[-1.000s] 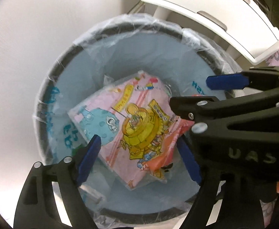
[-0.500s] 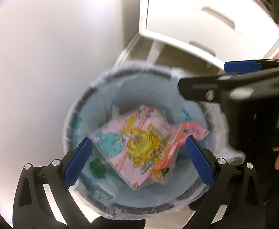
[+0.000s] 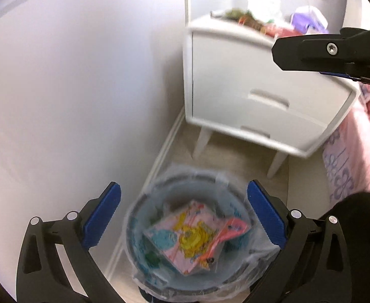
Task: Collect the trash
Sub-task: 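Raise the right tool from the wastebasket back toward the nightstand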
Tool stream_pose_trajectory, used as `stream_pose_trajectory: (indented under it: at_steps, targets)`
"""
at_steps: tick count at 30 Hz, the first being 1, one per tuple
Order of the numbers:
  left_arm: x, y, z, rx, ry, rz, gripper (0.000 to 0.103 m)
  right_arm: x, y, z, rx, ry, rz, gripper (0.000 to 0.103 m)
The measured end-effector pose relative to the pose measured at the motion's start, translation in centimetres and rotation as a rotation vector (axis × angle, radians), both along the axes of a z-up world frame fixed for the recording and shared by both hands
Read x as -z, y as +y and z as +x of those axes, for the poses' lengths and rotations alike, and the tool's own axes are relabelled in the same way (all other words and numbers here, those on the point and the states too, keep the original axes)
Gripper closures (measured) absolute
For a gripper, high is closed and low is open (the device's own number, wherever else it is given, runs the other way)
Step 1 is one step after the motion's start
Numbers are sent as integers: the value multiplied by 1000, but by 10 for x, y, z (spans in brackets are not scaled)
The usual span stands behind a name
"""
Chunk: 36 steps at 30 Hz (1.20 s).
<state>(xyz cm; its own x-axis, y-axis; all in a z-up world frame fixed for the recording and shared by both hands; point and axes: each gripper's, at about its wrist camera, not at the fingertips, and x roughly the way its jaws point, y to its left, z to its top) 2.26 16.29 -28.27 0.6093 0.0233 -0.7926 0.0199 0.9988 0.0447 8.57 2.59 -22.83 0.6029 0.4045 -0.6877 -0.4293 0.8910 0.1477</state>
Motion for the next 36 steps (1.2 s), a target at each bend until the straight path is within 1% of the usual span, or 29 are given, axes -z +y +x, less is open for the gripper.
stream_pose_trajectory:
  at_steps: [3, 9, 13, 16, 21, 27, 31, 36]
  targets:
    - [-27, -9, 6, 12, -48, 5, 6, -26, -15, -2, 17, -40, 30, 7]
    - [-70, -29, 16, 31, -145, 13, 6, -60, -47, -2, 73, -99, 61, 7]
    - [-93, -44, 25, 47, -187, 16, 6, -71, -69, -1, 116, -127, 68, 7]
    - [-105, -55, 31, 67, -198, 22, 6, -80, -86, 3, 154, -130, 59, 7]
    - [-119, -71, 41, 95, -215, 30, 6, -90, -110, 12, 201, -145, 40, 7]
    - [-130, -92, 57, 138, -225, 27, 6, -95, -125, 21, 196, -158, 36, 7]
    - [-133, -102, 67, 164, -226, 34, 6, -99, -134, 27, 197, -158, 46, 7]
    - [-132, -111, 80, 191, -218, 35, 6, -102, -153, 34, 234, -171, 65, 7]
